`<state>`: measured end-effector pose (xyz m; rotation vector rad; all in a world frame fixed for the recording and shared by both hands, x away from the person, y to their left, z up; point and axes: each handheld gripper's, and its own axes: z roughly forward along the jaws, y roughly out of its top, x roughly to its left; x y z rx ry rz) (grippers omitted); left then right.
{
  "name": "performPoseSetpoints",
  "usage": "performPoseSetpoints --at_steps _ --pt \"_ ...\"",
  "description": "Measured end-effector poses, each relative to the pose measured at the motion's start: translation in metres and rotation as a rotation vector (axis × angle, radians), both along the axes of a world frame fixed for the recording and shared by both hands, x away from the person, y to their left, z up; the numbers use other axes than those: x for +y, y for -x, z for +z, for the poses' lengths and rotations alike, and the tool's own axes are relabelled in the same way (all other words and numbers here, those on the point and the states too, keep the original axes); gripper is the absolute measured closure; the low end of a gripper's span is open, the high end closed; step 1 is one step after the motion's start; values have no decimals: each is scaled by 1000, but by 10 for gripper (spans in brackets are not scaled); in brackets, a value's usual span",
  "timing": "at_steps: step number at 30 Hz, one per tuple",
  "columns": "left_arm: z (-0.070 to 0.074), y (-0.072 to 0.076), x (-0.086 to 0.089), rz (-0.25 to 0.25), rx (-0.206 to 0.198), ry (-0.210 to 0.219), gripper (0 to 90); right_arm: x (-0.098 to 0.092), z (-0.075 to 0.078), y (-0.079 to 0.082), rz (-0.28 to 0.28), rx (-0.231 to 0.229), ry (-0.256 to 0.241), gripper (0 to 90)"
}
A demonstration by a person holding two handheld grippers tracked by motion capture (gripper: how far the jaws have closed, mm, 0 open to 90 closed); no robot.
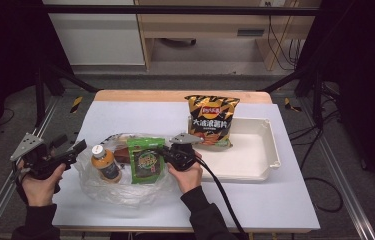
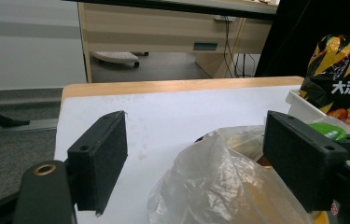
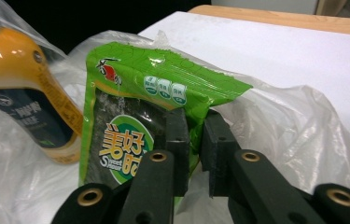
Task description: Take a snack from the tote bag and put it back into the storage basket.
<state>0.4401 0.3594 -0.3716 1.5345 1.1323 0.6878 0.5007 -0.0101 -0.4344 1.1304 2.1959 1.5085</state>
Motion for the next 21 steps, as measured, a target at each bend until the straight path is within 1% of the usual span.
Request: performPoseSetpoints --at_steps 2,5,7,8,10,12,15,19,21 --pt "0 0 0 -1 0 1 213 1 -1 -1 4 2 5 784" --pt "0 0 0 0 1 0 213 4 -4 -2 16 -2 8 639" --pt "0 -1 0 -1 1 -1 213 6 -6 -4 23 1 -4 543" --pt "0 -1 0 -1 2 -1 213 7 -7 -6 24 5 -7 513" --pt "-1 -1 -1 -4 4 -3 213 10 -9 -10 35 18 -7 492" --pt "-1 -2 -1 -4 5 -2 213 13 -11 -13 45 21 0 495" --pt "-1 -1 0 -4 5 -2 213 17 -14 -16 54 33 19 543" --pt "0 -1 0 -1 -1 2 213 15 -13 -17 62 63 -2 695" --pt "0 -1 0 -4 0 -1 212 13 -11 -17 67 75 -18 742"
